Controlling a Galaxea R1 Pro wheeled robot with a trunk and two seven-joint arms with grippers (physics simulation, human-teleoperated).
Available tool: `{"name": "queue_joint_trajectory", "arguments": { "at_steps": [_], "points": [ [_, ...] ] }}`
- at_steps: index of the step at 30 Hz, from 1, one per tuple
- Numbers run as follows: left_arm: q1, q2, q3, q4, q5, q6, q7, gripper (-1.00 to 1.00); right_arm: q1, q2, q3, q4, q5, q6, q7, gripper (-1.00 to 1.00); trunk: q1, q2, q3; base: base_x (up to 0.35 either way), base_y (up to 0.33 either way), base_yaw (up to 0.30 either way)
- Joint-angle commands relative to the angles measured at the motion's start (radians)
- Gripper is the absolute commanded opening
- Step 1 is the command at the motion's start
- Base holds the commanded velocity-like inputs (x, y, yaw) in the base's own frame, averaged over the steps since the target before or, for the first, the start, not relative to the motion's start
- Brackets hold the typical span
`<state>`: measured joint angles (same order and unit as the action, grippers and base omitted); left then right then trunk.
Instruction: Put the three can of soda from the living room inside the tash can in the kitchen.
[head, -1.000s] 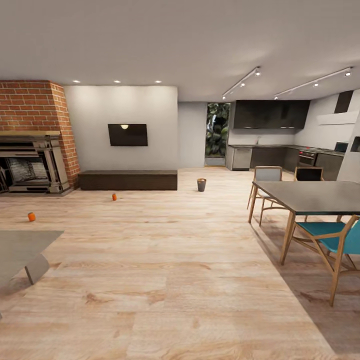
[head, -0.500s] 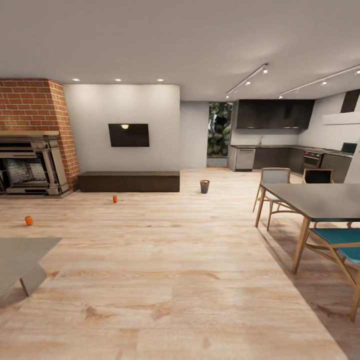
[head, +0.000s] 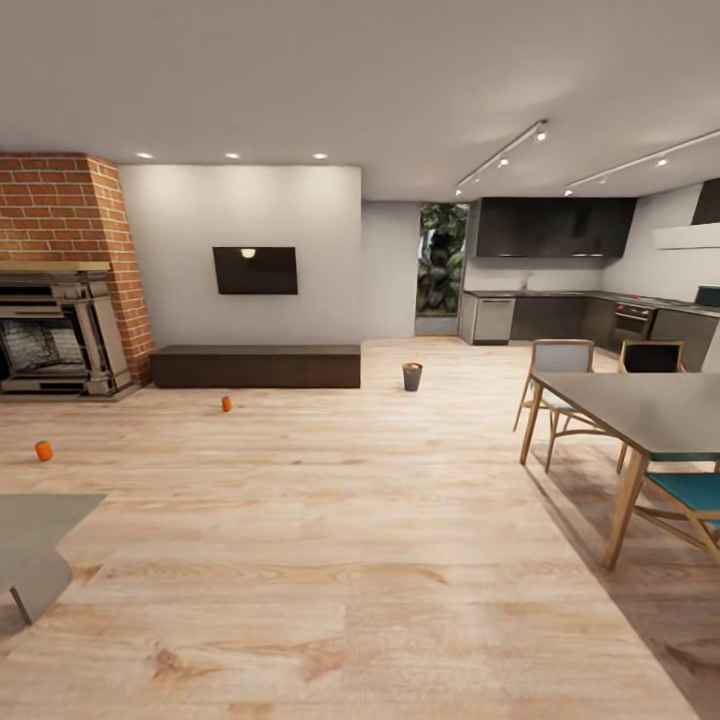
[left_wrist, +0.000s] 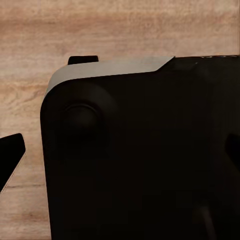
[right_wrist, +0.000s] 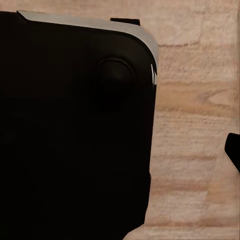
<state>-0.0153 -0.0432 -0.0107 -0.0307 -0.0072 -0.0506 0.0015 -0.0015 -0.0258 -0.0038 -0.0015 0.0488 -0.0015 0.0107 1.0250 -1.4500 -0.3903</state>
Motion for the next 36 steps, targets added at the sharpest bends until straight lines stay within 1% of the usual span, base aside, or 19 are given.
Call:
{"name": "queue_joint_trajectory", "arguments": {
  "at_steps": [1, 6, 15, 36],
  "points": [
    [0.000, 0.000, 0.000, 0.000, 0.000, 0.000, 0.000, 1.00, 0.000, 0.000, 0.000, 0.000, 0.000, 0.000, 0.000, 1.00, 0.000, 0.000, 0.000, 0.342, 0.001, 0.000],
    [0.000, 0.000, 0.000, 0.000, 0.000, 0.000, 0.000, 1.00, 0.000, 0.001, 0.000, 0.000, 0.000, 0.000, 0.000, 1.00, 0.000, 0.000, 0.000, 0.342, 0.000, -0.031],
    [0.000, 0.000, 0.001, 0.000, 0.001, 0.000, 0.000, 1.00, 0.000, 0.002, 0.001, 0.000, 0.000, 0.000, 0.000, 1.00, 0.000, 0.000, 0.000, 0.343, 0.000, -0.140],
    [0.000, -0.001, 0.001, 0.000, 0.001, 0.000, -0.003, 1.00, 0.000, 0.002, 0.001, 0.000, 0.001, 0.000, 0.000, 1.00, 0.000, 0.000, 0.000, 0.343, 0.000, -0.006]
  ]
}}
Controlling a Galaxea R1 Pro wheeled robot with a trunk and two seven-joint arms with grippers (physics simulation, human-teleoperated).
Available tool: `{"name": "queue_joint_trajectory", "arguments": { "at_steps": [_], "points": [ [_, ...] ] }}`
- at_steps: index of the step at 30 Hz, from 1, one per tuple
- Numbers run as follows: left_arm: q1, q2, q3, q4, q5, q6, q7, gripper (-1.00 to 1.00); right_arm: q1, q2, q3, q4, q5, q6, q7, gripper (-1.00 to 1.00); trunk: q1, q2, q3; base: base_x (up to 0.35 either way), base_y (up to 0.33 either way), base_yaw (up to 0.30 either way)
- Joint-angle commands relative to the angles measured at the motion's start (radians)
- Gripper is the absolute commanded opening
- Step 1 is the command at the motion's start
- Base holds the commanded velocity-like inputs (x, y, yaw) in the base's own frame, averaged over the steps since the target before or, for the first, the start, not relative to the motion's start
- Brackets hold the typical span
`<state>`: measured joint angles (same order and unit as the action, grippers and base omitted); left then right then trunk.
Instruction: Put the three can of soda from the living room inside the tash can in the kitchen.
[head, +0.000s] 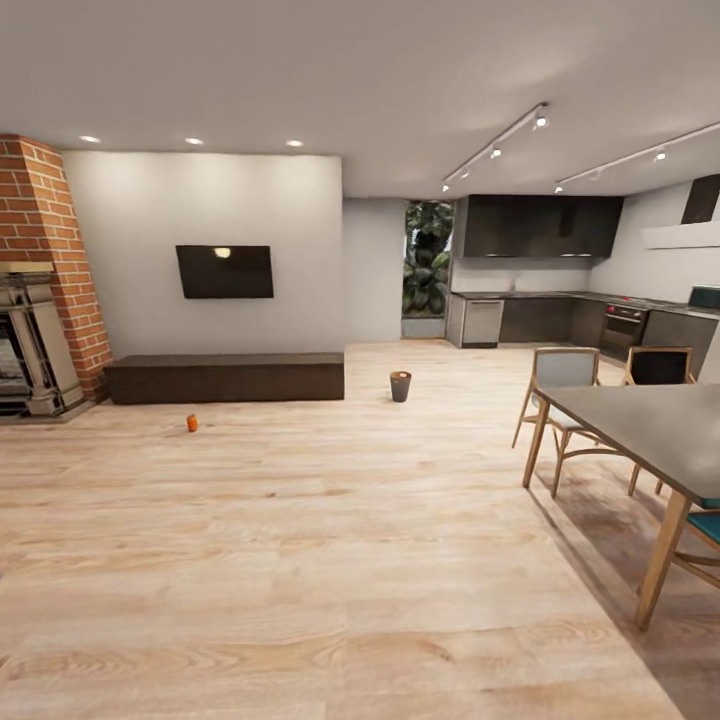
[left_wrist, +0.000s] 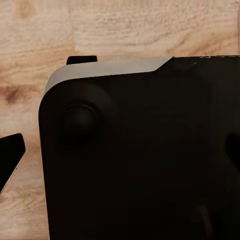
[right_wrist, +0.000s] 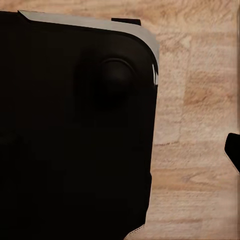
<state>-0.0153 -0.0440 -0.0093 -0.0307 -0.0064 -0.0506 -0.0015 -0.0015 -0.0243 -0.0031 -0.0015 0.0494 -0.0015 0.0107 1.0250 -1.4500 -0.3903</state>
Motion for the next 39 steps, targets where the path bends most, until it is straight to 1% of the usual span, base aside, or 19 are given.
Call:
{"name": "queue_joint_trajectory", "arguments": {
  "at_steps": [1, 8, 27, 39],
  "points": [
    [0.000, 0.000, 0.000, 0.000, 0.000, -0.001, 0.000, 1.00, 0.000, 0.000, 0.000, 0.000, 0.000, 0.000, 0.000, 1.00, 0.000, 0.000, 0.000, 0.343, 0.000, 0.000],
    [0.000, 0.000, 0.000, 0.000, 0.000, -0.015, 0.000, 1.00, 0.000, -0.001, 0.000, 0.001, 0.001, 0.000, 0.000, 1.00, 0.000, 0.000, 0.000, 0.343, 0.000, 0.000],
    [0.000, -0.001, 0.001, 0.000, 0.000, -0.017, 0.001, 1.00, 0.000, -0.002, 0.000, 0.002, 0.001, 0.001, 0.000, 1.00, 0.000, 0.000, 0.000, 0.343, -0.010, 0.000],
    [0.000, -0.018, 0.001, 0.000, 0.000, -0.017, 0.003, 1.00, 0.000, -0.002, 0.000, 0.003, 0.001, 0.001, 0.000, 1.00, 0.000, 0.000, 0.000, 0.341, -0.121, 0.000]
  ]
}}
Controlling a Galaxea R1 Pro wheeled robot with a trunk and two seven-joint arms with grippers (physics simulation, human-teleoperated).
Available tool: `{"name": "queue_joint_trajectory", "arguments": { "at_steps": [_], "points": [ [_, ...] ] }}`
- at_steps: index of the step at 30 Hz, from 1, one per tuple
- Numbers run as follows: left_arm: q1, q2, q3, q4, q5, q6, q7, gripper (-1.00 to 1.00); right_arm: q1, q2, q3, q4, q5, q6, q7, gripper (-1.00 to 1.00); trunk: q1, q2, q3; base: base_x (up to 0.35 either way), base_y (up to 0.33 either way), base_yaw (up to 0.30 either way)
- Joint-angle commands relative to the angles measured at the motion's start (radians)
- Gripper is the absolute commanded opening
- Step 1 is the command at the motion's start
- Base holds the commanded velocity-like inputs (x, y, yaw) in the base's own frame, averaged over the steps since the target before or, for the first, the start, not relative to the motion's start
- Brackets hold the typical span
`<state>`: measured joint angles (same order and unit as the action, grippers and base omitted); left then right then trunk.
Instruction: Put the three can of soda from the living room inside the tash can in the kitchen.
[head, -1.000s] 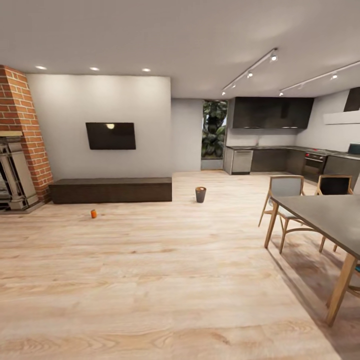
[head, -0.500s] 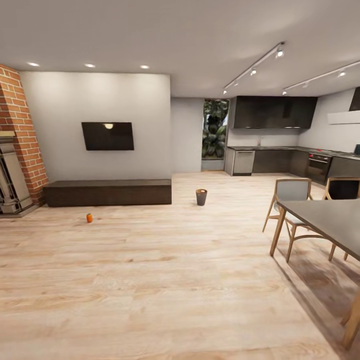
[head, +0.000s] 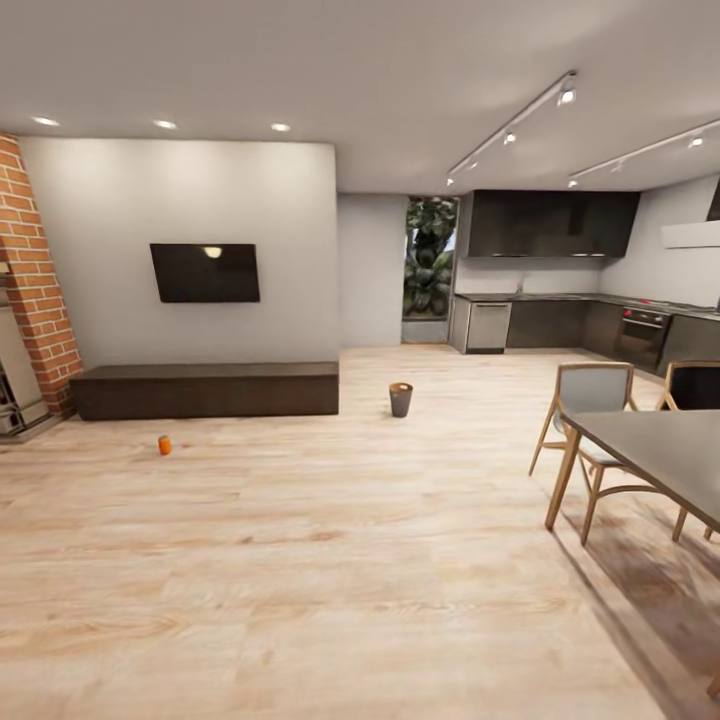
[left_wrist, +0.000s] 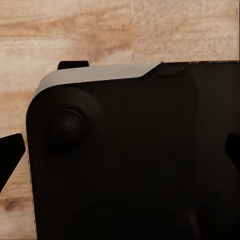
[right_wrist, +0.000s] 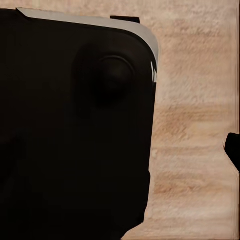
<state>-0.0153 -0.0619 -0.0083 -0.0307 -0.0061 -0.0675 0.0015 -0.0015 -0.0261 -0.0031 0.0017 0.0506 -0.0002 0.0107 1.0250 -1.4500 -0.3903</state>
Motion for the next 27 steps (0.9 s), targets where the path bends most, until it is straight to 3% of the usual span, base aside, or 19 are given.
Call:
{"name": "queue_joint_trajectory", "arguments": {
  "at_steps": [1, 27],
  "points": [
    [0.000, 0.000, 0.000, 0.000, 0.000, 0.000, 0.000, 1.00, 0.000, 0.000, 0.000, 0.001, 0.000, 0.000, 0.000, 1.00, 0.000, 0.000, 0.000, 0.336, -0.162, 0.000],
    [0.000, -0.003, 0.001, 0.000, 0.000, 0.000, 0.000, 1.00, 0.000, -0.001, 0.000, -0.001, 0.000, 0.000, 0.000, 1.00, 0.000, 0.000, 0.000, 0.334, -0.139, 0.000]
  ]
}}
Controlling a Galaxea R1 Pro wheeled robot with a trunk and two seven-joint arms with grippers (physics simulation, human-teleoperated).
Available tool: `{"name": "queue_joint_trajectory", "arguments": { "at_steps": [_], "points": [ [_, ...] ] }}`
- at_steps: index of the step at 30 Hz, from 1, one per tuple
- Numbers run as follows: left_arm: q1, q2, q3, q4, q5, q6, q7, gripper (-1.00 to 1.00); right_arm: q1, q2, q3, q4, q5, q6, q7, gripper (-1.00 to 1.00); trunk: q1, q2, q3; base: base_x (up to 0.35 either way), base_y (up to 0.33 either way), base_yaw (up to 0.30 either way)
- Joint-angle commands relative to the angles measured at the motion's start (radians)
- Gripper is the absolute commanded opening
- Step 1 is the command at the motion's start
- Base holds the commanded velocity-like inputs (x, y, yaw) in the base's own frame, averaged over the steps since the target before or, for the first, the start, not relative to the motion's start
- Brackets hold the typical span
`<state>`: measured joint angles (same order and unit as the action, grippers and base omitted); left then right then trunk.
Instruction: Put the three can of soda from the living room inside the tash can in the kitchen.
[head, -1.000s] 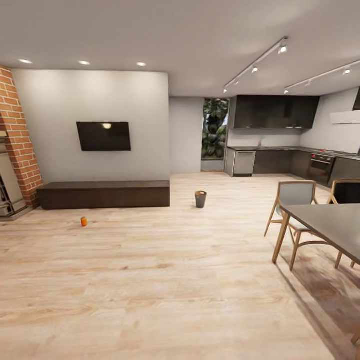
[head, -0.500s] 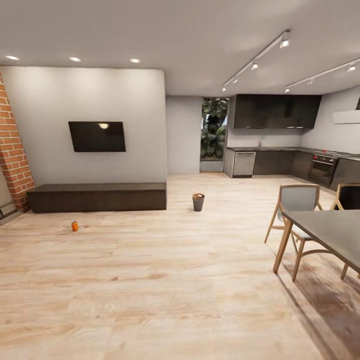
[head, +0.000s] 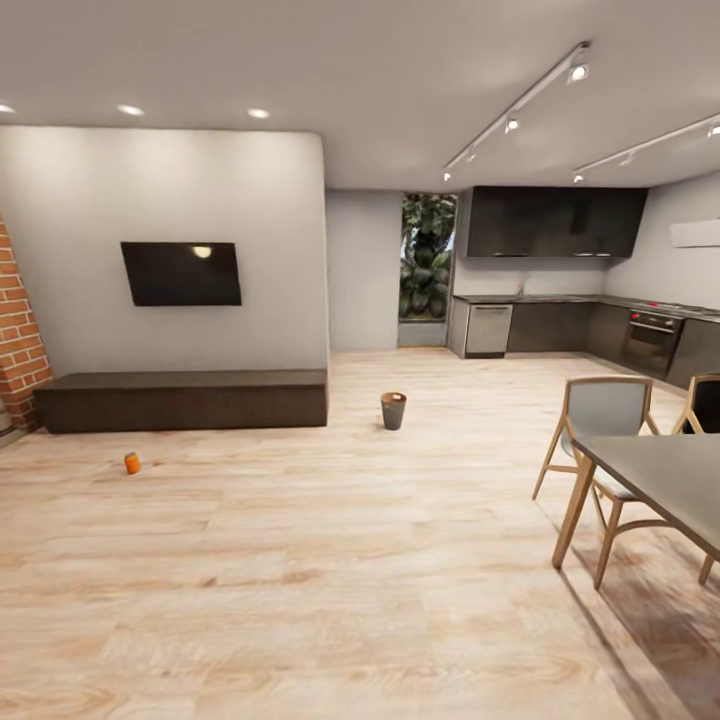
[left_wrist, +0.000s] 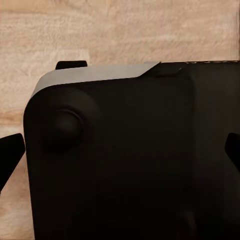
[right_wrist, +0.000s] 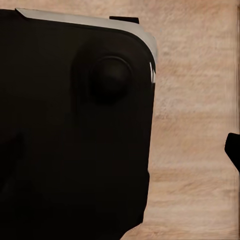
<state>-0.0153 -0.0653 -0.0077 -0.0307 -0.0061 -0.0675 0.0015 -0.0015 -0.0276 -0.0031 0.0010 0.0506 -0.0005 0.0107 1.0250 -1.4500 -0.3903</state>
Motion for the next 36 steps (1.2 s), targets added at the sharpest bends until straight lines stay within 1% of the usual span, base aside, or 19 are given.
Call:
{"name": "queue_joint_trajectory", "arguments": {
  "at_steps": [1, 14, 36],
  "points": [
    [0.000, 0.000, 0.000, 0.000, 0.000, 0.000, 0.000, 1.00, 0.000, 0.000, 0.000, 0.000, 0.000, 0.000, 0.000, 1.00, 0.000, 0.000, 0.000, 0.339, -0.102, 0.000],
    [0.000, -0.002, 0.000, 0.000, 0.000, 0.000, 0.000, 1.00, 0.000, 0.000, 0.000, -0.001, 0.000, 0.000, 0.000, 1.00, 0.000, 0.000, 0.000, 0.339, -0.113, 0.007],
    [0.000, -0.005, 0.000, 0.000, 0.000, 0.000, 0.000, 1.00, 0.000, 0.000, 0.001, 0.000, 0.000, 0.000, 0.000, 1.00, 0.000, 0.000, 0.000, 0.339, -0.119, 0.064]
  ]
}}
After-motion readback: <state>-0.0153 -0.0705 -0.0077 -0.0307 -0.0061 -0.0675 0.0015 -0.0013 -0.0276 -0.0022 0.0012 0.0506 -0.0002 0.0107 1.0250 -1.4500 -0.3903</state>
